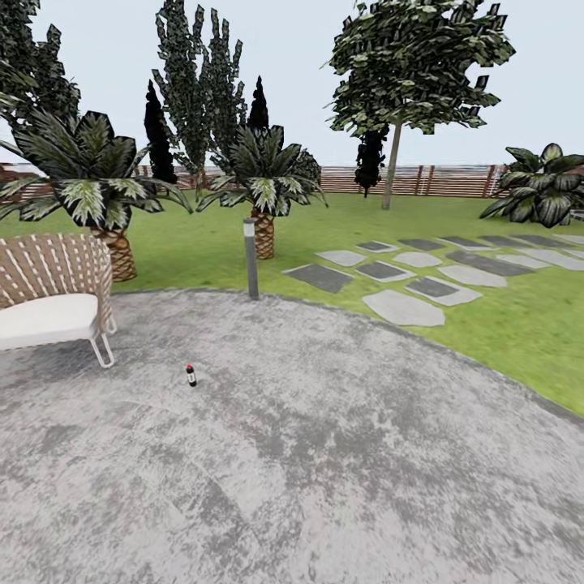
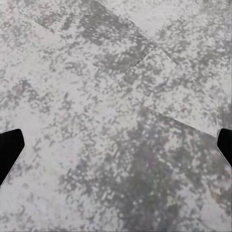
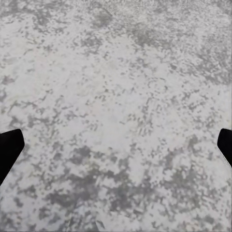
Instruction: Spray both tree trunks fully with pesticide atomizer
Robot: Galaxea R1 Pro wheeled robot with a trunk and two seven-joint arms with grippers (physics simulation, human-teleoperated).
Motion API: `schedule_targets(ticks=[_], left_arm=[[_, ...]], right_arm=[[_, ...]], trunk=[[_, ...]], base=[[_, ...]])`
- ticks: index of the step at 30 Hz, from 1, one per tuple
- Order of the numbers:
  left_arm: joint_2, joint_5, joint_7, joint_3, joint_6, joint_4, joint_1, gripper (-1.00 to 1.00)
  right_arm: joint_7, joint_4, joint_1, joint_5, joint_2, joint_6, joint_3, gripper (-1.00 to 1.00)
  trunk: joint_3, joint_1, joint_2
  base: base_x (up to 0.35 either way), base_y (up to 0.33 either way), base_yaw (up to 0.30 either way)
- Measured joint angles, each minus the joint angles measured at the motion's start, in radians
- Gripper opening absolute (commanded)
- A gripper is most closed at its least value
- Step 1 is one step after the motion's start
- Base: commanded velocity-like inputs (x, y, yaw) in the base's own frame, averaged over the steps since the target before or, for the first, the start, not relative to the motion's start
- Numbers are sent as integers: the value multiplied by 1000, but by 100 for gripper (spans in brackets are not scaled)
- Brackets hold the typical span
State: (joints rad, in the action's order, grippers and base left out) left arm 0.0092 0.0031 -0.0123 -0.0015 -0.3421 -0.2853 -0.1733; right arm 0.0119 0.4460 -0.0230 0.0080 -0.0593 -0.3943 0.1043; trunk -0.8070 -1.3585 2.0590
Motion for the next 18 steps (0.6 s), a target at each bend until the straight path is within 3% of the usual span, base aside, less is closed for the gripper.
schedule_targets(ticks=[18], left_arm=[[0, 0, 0, 0, 0, 0, 0, 100]], right_arm=[[-1, -4, 0, 1, -1, 0, 1, 100]], trunk=[[0, 0, 0]], base=[[339, 0, 26]])
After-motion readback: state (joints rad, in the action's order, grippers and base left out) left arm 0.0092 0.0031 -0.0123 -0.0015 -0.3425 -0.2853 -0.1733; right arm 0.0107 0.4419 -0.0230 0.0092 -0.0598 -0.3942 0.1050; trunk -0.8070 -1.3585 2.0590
